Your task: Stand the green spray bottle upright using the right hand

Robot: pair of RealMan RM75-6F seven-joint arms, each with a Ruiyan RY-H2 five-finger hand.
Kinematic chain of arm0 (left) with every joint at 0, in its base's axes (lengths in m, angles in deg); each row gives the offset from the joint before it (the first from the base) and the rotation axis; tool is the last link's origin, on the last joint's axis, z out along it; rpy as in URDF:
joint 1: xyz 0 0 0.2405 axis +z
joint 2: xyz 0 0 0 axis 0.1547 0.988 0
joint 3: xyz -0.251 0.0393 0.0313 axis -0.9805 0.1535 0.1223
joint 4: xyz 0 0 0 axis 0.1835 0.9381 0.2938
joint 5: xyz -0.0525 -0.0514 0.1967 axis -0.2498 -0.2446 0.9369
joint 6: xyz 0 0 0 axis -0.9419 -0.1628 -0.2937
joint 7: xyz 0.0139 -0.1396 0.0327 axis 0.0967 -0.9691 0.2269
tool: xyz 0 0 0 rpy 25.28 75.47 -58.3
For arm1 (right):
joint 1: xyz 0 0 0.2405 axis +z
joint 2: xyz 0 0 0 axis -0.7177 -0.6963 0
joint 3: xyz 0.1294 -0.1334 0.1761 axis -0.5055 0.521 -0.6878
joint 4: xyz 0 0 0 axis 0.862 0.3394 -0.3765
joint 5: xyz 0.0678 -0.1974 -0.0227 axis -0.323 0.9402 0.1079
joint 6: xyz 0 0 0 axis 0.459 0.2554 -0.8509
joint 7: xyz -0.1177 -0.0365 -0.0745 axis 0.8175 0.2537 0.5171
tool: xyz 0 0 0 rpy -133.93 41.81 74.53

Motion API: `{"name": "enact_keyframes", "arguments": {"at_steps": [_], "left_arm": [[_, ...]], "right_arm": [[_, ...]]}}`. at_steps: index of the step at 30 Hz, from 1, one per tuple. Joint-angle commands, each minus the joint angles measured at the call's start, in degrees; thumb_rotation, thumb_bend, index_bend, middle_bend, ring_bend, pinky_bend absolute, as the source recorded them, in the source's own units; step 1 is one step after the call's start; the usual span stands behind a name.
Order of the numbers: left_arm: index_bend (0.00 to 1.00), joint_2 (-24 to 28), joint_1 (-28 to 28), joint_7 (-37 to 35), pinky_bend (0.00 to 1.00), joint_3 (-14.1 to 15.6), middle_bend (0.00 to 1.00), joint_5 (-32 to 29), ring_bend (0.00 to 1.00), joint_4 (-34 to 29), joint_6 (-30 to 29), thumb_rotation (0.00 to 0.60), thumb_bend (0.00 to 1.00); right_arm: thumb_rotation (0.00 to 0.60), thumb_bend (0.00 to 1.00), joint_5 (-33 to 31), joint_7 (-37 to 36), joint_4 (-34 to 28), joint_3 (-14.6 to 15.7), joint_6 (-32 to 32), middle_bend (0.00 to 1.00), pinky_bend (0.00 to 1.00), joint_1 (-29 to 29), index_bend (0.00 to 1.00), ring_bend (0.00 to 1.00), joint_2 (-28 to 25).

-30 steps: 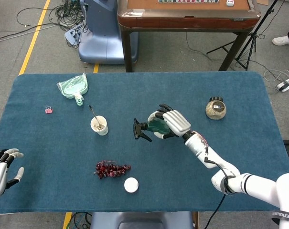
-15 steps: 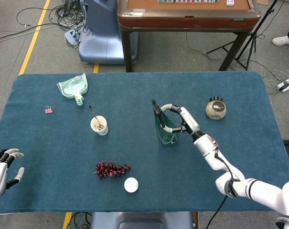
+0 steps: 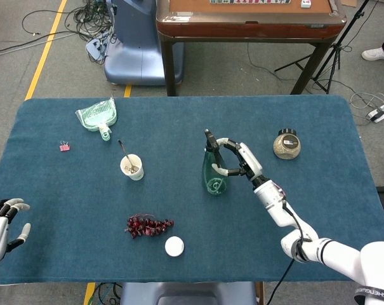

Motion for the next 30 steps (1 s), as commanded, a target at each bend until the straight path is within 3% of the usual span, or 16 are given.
{"name": "enact_keyframes", "arguments": {"at_steps": [1, 12, 20, 30], "left_arm": [[0.36, -0.06, -0.05, -0.01, 0.10, 0.04, 0.27, -0.07, 0.21, 0.09, 0.18, 0.600, 0.38], [0.36, -0.27, -0.17, -0.06, 0.10, 0.03, 0.27, -0.16, 0.21, 0.23, 0.42, 0.600, 0.38], [0.36, -0.18, -0.10, -0.09, 0.10, 0.13, 0.27, -0.23, 0.21, 0.20, 0.50, 0.600, 0.38], [0.36, -0.24, -0.25, 0.00, 0.10, 0.07, 0.27, -0.09, 0.21, 0.08, 0.56, 0.600, 0.38]], "right_arm": [[0.600, 0.25, 0.73, -0.32, 1.02, 0.20, 1.36, 0.47, 0.11, -0.16, 0.58, 0.24, 0.89], [0.600, 0.22, 2.05, -0.87, 5.57, 1.33, 5.23, 0.45, 0.11, -0.97, 0.58, 0.24, 4.87], [0.600, 0.06, 2.37, -1.94, 7.10, 1.94, 6.09, 0.41, 0.11, -1.41, 0.58, 0.24, 5.59], [0.575, 0.00, 2.31, -2.12, 6.65, 2.48, 7.36, 0.33, 0.11, -2.70, 0.47, 0.21, 4.69]]}}
